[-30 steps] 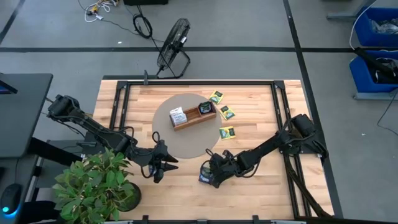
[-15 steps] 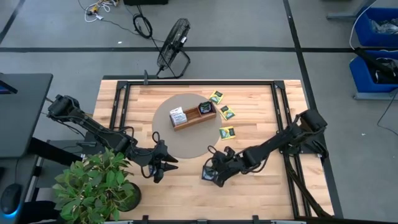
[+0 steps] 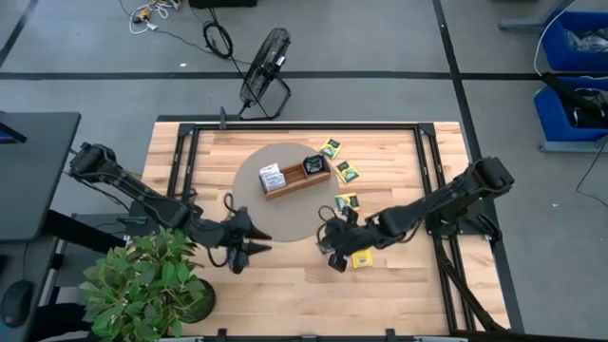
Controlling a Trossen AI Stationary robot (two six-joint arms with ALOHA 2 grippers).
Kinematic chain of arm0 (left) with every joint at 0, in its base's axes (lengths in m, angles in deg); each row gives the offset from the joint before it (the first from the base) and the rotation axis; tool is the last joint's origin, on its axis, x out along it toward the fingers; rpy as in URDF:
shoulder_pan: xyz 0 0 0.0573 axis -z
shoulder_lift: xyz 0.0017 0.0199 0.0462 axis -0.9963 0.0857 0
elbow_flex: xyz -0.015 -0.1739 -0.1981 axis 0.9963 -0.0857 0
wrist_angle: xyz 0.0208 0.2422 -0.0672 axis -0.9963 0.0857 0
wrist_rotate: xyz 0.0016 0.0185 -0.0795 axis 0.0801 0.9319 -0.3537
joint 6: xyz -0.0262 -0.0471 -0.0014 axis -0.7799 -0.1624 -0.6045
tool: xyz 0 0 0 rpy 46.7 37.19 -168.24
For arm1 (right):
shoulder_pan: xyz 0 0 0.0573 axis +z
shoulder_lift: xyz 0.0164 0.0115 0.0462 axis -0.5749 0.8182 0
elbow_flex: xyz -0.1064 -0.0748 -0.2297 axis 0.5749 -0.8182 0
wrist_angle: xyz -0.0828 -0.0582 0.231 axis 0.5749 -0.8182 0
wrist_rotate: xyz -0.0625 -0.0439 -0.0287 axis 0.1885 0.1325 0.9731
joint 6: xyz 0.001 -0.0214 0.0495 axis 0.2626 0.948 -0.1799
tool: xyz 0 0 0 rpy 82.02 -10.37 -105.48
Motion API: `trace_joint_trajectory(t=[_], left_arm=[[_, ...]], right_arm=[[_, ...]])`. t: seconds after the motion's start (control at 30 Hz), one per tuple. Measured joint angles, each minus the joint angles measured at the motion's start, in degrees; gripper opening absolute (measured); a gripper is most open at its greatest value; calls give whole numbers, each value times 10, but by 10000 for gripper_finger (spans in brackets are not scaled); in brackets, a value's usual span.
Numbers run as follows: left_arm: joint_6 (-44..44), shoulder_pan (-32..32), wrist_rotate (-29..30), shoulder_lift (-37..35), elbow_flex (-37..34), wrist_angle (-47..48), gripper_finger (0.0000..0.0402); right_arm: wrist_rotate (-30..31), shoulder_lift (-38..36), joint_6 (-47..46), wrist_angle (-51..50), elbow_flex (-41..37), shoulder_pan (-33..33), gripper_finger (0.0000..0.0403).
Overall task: Pick & Place Tea
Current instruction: Put the purple tea bag into the right section of the wooden organizer
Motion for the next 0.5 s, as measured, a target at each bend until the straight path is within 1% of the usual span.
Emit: trace_joint_trajectory(t=[0.13, 0.2, 0.27, 0.33, 0.4, 0.5], left_arm=[[28, 0, 78, -47, 0, -1, 142], [38, -1, 105, -70, 0, 9, 142], [42, -2, 121, -89, 0, 39, 142], [37, -2, 124, -104, 0, 84, 142], [33, -5, 124, -111, 0, 109, 142], [29, -5, 124, -123, 0, 104, 142]], right_arm=[[-5, -31, 44, -14, 0, -38, 0], [-14, -49, 65, -24, 0, -58, 0], [-53, -60, 83, -36, 1, -80, 0], [-111, -61, 107, -55, 1, -97, 0], [-160, -52, 129, -72, 0, -104, 2], [-192, -31, 142, -83, -14, -105, 29]])
